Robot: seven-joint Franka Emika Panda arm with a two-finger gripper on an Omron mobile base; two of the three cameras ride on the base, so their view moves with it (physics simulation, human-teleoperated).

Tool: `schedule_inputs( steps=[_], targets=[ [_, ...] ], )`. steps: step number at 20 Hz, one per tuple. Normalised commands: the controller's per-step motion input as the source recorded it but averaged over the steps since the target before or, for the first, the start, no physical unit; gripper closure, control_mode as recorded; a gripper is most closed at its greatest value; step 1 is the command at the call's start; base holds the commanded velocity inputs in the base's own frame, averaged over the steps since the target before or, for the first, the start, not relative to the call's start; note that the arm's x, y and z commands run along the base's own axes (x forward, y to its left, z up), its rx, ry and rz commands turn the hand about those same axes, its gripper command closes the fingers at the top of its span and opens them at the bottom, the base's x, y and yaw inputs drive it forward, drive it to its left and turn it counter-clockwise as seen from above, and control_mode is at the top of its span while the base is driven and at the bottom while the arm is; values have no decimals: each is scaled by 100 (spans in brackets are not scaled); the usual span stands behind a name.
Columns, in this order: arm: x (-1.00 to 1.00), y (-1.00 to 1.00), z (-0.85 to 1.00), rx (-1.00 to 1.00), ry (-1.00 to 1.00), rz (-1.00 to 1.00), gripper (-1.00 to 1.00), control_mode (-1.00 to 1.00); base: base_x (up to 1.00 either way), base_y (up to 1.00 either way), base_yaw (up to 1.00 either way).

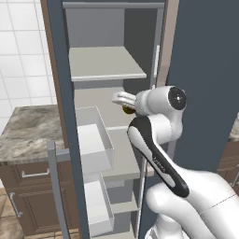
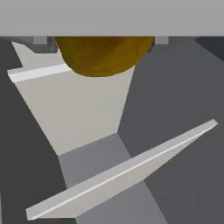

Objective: Take the lemon and broccoli out of the freezer and place them in the tupperware container on the counter. Then put the tupperware containing the vegetables back in the freezer.

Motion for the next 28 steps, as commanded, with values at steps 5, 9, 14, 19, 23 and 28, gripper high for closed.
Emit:
schedule_inputs(
  steps=[5,9,14,19,23,28],
  targets=[
    [-76,-11,89,0,37,-2,100,-100,0,0,0],
    [-61,-47,45,-9,24,-2,100,-100,0,0,0],
    [-48,-80,2,-22,6,0,100,-100,0,0,0],
    [-33,-86,-1,-21,0,0,100,-100,0,0,0],
    [-10,-62,-6,-12,0,0,100,-100,0,0,0],
    [0,-41,-5,-1,0,3,100,-100,0,0,0]
  ],
)
